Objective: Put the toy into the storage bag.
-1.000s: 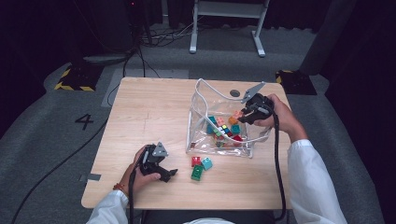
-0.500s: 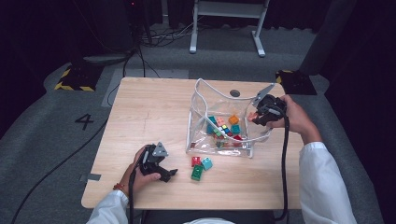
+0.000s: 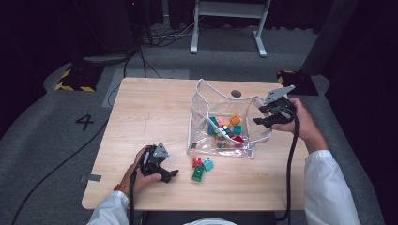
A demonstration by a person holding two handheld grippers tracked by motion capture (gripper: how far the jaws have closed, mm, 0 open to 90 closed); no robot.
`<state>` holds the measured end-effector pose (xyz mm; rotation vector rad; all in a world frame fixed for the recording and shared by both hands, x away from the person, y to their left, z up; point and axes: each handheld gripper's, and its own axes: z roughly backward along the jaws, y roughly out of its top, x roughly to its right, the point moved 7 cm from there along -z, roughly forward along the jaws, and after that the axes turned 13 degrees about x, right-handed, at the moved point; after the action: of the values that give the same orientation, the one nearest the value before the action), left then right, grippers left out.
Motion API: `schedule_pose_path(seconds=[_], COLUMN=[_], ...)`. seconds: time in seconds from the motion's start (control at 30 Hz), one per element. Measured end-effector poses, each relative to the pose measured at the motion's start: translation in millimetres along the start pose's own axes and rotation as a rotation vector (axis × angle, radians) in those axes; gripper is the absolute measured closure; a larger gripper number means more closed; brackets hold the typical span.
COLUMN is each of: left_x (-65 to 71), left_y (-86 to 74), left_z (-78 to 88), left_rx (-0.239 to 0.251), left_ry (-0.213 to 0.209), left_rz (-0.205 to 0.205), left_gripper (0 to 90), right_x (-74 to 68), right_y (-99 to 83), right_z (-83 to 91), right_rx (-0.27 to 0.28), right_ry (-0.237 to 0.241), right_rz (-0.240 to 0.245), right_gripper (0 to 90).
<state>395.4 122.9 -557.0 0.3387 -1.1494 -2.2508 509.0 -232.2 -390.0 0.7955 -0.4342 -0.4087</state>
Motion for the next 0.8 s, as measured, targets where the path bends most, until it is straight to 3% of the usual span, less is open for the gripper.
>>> schedule_pose_path(seconds=[0.1,0.2,0.3,0.57,0.8], left_x=[0.0,0.0,0.0,0.0,0.0], left_y=[0.0,0.0,0.0,0.0,0.0], left_z=[0.0,0.0,0.1,0.0,0.0], left_rx=[0.000,0.000,-0.001,0.000,-0.001], left_ry=[0.000,0.000,-0.001,0.000,0.000], left_rz=[0.000,0.000,0.000,0.000,-0.001], left_gripper=[0.1,0.1,0.1,0.1,0.1], right_x=[-3.5,-4.3,-8.3,-20.6,-33.9], right_y=[2.2,4.2,4.2,-13.8,-34.8], right_z=[10.7,25.4,40.9,70.1,83.5], right_rx=[0.080,0.167,0.238,0.311,0.361], right_ry=[-0.002,-0.057,-0.080,-0.142,-0.174], right_rz=[-0.047,-0.072,-0.099,-0.097,-0.102], right_gripper=[38.5,32.3,31.1,28.6,27.5])
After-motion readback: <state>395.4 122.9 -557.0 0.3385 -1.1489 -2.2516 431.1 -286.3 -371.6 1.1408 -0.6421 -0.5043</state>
